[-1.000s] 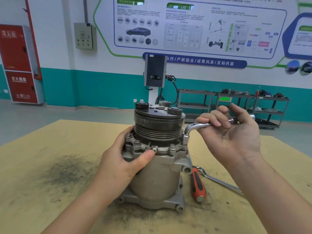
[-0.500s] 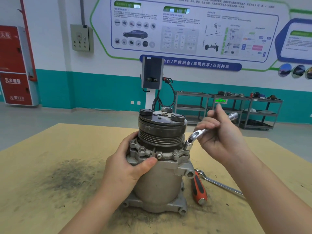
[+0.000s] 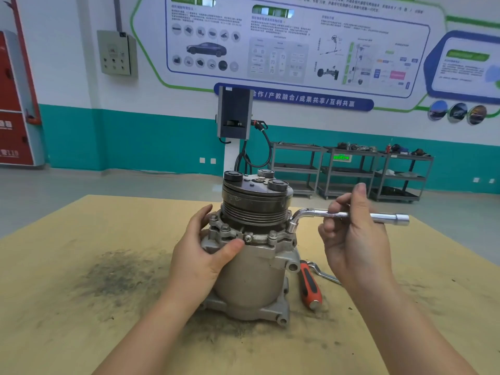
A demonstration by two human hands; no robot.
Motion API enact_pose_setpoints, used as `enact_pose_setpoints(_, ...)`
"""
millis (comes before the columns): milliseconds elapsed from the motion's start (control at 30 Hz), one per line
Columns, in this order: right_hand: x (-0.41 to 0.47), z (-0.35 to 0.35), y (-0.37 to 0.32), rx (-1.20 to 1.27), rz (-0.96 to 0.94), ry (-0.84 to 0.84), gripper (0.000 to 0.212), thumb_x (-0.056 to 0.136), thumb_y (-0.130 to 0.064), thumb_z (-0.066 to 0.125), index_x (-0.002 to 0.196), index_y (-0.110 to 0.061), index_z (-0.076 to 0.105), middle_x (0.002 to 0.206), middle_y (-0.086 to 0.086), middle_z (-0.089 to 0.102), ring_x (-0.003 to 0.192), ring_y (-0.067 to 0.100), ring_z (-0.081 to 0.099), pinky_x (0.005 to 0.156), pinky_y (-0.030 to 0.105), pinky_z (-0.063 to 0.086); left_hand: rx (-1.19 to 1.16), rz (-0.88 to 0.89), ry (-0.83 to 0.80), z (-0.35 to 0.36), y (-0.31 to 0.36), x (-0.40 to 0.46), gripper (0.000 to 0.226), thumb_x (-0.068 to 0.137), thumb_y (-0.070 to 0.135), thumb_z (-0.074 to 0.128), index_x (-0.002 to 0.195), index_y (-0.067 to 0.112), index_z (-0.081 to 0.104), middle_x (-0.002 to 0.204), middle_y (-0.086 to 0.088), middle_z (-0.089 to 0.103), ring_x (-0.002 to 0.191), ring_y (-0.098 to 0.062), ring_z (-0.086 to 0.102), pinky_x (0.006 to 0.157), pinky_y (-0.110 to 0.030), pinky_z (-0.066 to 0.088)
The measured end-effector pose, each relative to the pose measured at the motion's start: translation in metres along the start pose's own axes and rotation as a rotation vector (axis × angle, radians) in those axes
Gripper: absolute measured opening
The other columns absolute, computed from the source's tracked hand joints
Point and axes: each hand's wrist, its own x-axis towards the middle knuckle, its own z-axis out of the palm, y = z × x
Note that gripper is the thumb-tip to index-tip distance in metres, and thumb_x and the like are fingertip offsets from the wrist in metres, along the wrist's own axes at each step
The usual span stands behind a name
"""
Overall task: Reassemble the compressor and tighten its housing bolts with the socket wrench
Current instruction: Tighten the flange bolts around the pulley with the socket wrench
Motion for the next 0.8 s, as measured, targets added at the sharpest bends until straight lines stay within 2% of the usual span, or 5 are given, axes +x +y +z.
enact_pose_setpoints(133,-0.031,-0.001,0.012,-0.350,-0.472,0.008,0.021,0.093,-0.031,0.060,0.074,-0.031,0.067,0.072,-0.002,0.067,0.055,0.016,0.056,0.053,0.023,0.046,0.037,0.016,0.180,0.013,0.006,-0.018,0.094,0.066,0.072,0.071,0.140,0.042,0.021,0.132,0.015,0.039,0.119,0.011,0.043,0.097,-0.015,0.036)
enact_pose_setpoints(267,-0.049,0.014,0.030,-0.736,-0.922,-0.320,0.010,0.089,-0.018,0.061,0.089,-0.013,0.070,0.085,-0.002,0.064,0.082,0.004,0.060,0.074,0.013,0.046,0.105,0.082,0.330,0.030,0.014,-0.033,0.102,0.065,0.068,0.064,0.145,0.025,0.018,0.129,0.011,0.024,0.124,-0.008,0.035,0.105,-0.022,0.030)
enact_pose_setpoints(500,-0.038,0.036,0.042,-0.940,-0.929,-0.339,0.014,0.081,-0.009,0.070,0.094,-0.011,0.076,0.090,-0.003,0.067,0.077,0.003,0.060,0.063,0.021,0.051,0.331,-0.014,0.330,0.054,0.020,-0.041,0.109,0.054,0.034,0.087,0.139,-0.012,0.036,0.138,-0.029,0.037,0.134,-0.046,0.031,0.108,-0.061,0.032)
enact_pose_setpoints(667,-0.035,0.034,0.044,-0.904,-0.855,-0.243,0.018,0.077,-0.009,0.072,0.094,-0.012,0.077,0.091,-0.007,0.064,0.077,-0.004,0.057,0.071,0.008,0.044,0.329,-0.111,0.308,0.057,0.025,-0.036,0.119,0.050,0.039,0.088,0.144,-0.004,0.029,0.148,-0.019,0.025,0.139,-0.041,0.029,0.110,-0.055,0.032)
enact_pose_setpoints(800,-0.037,0.027,0.035,-0.893,-1.029,-0.256,0.017,0.087,-0.006,0.063,0.100,-0.005,0.073,0.094,0.002,0.064,0.087,0.000,0.059,0.080,0.010,0.045,0.244,-0.074,0.305,0.062,0.025,-0.037,0.127,0.046,0.058,0.082,0.146,0.006,0.024,0.147,0.004,0.013,0.139,-0.032,0.030,0.110,-0.049,0.039)
